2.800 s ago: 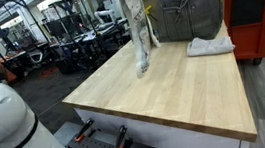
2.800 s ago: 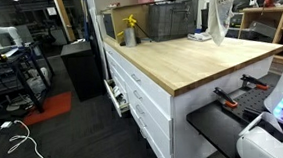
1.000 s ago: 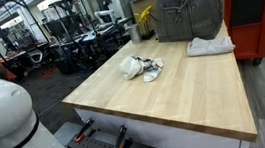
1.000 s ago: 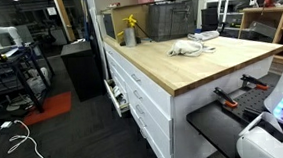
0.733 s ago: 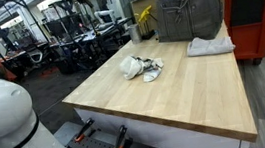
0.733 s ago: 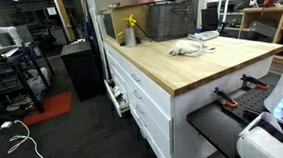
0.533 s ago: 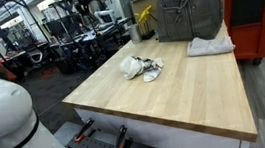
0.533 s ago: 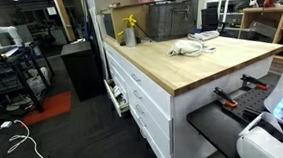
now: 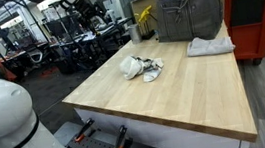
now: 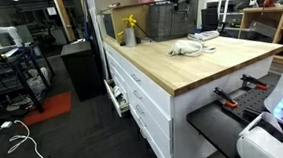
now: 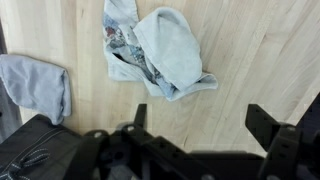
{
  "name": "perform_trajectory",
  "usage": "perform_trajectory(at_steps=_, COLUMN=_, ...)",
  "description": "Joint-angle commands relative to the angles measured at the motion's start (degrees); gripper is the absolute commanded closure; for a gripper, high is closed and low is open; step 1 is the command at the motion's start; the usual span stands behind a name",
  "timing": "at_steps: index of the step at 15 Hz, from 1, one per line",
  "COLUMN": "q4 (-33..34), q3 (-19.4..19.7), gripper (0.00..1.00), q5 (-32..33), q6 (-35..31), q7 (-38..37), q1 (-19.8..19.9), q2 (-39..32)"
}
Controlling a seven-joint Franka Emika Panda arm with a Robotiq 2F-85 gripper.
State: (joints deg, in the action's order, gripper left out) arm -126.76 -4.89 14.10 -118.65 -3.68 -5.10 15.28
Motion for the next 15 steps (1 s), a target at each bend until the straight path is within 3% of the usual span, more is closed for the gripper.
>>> perform_trajectory(at_steps=1, q4=0.1, q3=-0.5, gripper=0.00, q5=-0.2, q6=0.2, q7=0.1, q1=0.5, q2=0.0)
perform_trajectory(at_steps=8, q4=1.0, q3=0.0, gripper=0.00, q5=-2.3, q6=0.1, q7=2.2, q1=0.3, q2=-7.8)
perform_trajectory(at_steps=15, q4=1.4, q3=2.6, gripper=0.00, q5=-7.1, q6=-2.5, q7=10.5, q1=2.1, q2=-16.2)
